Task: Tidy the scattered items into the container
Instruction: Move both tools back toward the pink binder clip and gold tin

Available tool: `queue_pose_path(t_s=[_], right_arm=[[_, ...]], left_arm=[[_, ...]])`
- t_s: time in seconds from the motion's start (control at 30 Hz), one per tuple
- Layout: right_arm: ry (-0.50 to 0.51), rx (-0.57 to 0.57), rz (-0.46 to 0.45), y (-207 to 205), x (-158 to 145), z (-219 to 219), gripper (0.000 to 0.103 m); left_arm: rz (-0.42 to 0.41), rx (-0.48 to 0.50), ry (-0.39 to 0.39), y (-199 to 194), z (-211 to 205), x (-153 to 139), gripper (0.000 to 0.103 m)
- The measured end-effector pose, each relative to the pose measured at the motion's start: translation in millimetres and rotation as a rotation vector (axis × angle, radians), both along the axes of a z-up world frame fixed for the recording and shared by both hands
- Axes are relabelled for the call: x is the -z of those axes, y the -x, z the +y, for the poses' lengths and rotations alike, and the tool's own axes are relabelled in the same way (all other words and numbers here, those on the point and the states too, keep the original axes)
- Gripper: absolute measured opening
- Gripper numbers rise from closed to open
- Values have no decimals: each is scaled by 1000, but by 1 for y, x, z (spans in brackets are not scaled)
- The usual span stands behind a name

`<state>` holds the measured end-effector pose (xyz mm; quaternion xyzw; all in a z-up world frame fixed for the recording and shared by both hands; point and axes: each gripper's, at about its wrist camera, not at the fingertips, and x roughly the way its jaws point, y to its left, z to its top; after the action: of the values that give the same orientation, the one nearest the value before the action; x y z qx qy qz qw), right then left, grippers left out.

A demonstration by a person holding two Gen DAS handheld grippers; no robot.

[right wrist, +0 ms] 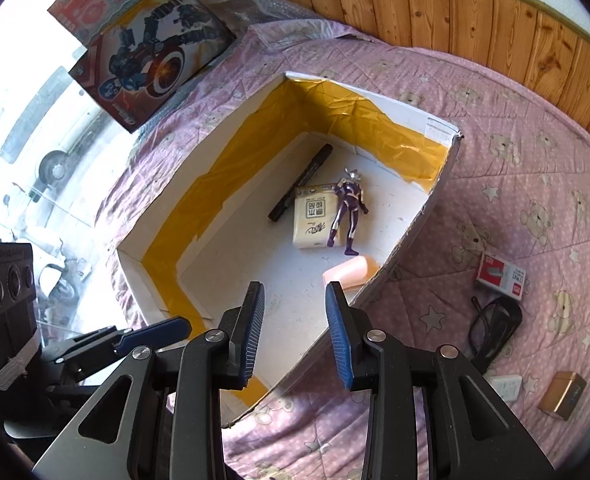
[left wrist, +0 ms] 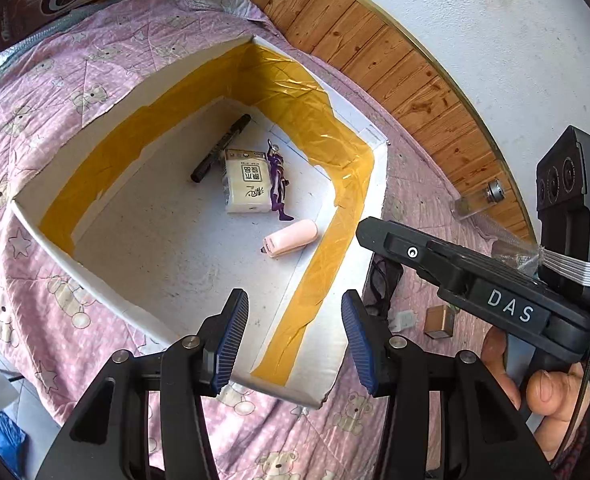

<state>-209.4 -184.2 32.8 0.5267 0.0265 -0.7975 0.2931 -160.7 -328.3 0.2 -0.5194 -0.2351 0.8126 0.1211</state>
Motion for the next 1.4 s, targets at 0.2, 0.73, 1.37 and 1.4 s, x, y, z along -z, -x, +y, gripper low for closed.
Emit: queue_pose_path(t_s=[0.2, 0.73, 1.37, 1.4], right_arm=[[-32, -32, 90, -36, -14, -3, 37], [25, 2, 215, -113, -19, 26, 40], [226, 552, 80, -167, 67, 241, 42], [228, 574, 76, -167, 71, 251, 43]], left_arm=[[50, 0, 55, -17, 1, -12, 49], [161, 30, 274, -77, 17, -22, 49], [152, 440, 336, -111, 173, 26, 60], [142, 455, 333, -110, 182, 30, 60]])
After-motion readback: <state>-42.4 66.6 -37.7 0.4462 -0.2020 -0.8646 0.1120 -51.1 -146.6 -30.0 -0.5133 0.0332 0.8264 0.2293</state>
